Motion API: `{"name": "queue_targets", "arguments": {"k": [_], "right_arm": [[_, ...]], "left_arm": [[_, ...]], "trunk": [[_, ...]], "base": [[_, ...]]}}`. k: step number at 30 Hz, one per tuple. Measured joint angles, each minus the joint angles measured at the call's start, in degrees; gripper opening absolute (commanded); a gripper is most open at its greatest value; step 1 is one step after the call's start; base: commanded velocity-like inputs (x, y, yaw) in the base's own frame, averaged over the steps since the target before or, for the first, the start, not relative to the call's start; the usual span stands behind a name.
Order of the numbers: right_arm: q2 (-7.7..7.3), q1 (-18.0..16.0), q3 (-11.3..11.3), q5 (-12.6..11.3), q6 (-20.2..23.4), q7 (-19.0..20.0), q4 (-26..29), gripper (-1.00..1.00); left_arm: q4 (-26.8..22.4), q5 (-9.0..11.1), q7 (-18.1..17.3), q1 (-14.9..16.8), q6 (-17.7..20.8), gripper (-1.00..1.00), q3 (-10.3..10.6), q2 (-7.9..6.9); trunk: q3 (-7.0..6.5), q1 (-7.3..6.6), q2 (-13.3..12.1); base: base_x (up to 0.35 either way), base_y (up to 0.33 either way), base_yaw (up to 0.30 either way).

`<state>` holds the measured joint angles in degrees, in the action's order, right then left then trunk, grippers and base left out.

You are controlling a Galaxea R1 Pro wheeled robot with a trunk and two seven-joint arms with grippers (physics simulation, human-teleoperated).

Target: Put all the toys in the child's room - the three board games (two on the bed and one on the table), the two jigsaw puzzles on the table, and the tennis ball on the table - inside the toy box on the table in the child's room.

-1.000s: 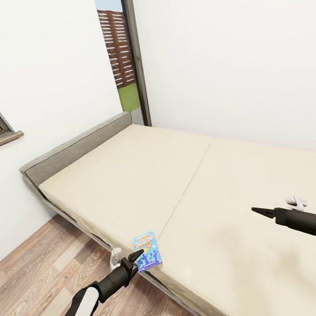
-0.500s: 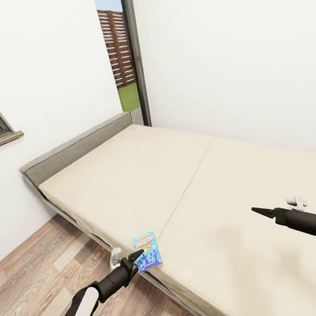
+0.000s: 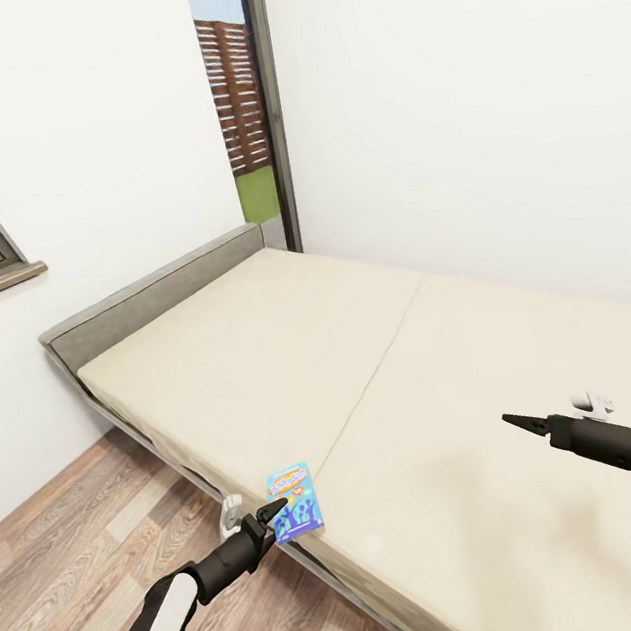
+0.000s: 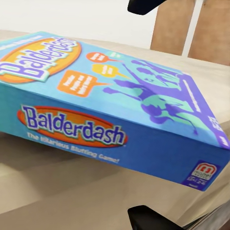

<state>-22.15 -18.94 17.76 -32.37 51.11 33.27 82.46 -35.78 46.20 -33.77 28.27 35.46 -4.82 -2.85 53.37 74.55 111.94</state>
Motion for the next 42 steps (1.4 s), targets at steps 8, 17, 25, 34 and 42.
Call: {"name": "queue_targets", "arguments": {"k": [8,17,25,34,42], "right_arm": [[0.00,0.00,0.00,0.00,0.02,0.01,-0.02,1.00],[0.00,0.00,0.00,0.00,0.02,0.01,-0.01,1.00],[0.00,0.00,-0.01,0.00,0.02,0.01,-0.01,1.00],[0.00,0.00,0.00,0.00,0.02,0.01,-0.01,1.00],[0.00,0.00,0.00,0.00,-0.01,0.01,0.00,1.00]], "left_arm": [[0.00,0.00,0.05,0.00,0.04,1.00,0.02,0.02],[0.07,-0.01,0.60,0.00,0.20,1.00,0.03,0.02],[0.14,-0.04,1.69,0.00,0.30,1.00,0.04,0.02],[0.17,-0.06,2.27,0.00,0.33,1.00,0.04,0.02],[0.17,-0.07,2.46,0.00,0.34,1.00,0.05,0.02]], "trunk": [[0.00,0.00,0.00],[0.00,0.00,0.00],[0.00,0.00,0.00],[0.00,0.00,0.00],[0.00,0.00,0.00]], "base": [[0.000,0.000,0.000],[0.000,0.000,0.000],[0.000,0.000,0.000],[0.000,0.000,0.000],[0.000,0.000,0.000]]}}
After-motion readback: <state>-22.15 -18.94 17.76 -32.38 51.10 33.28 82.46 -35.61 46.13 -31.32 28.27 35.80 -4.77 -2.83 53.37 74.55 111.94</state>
